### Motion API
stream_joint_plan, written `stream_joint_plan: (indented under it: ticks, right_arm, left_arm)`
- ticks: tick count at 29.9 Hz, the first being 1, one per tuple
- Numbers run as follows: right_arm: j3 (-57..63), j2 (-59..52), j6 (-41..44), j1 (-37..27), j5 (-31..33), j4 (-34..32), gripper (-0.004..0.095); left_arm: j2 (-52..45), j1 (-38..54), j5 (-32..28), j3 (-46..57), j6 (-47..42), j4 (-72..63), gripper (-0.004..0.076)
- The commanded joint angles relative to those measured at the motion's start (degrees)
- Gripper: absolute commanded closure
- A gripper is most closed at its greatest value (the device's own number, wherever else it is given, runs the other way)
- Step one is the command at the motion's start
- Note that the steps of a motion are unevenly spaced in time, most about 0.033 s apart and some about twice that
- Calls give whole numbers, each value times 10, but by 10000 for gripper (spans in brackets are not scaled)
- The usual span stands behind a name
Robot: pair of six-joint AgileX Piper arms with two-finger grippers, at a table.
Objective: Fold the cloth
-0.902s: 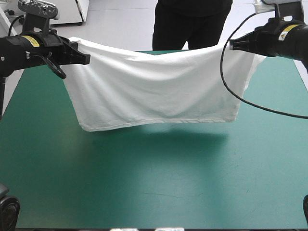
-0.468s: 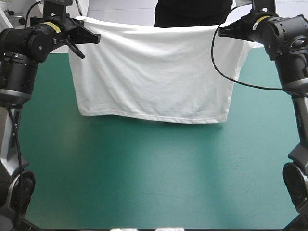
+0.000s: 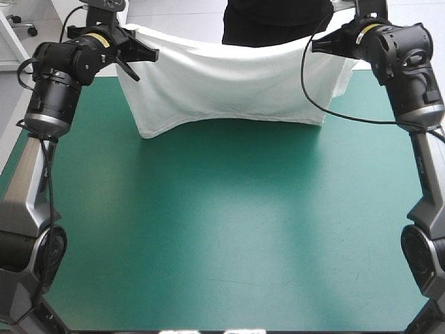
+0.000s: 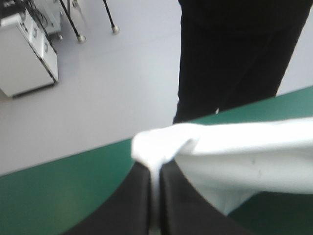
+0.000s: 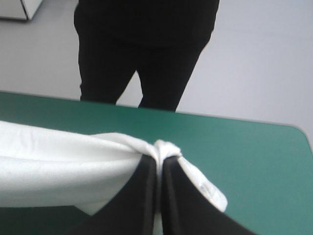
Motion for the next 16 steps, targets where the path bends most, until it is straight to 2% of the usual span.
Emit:
stream_joint_plan:
  ticks: [1,6,16]
  right_arm:
    - [-2,14,11,-2,24,14,925]
    - [68,28,-13,-2,71,71,925]
    - [312,-46,-50,0,81,137,925]
  left_arm:
    - [11,0,24,-5,-26,3,733]
    - [13,0,93,86,-36,0,733]
    - [-100,0,127,293,-20,-9,733]
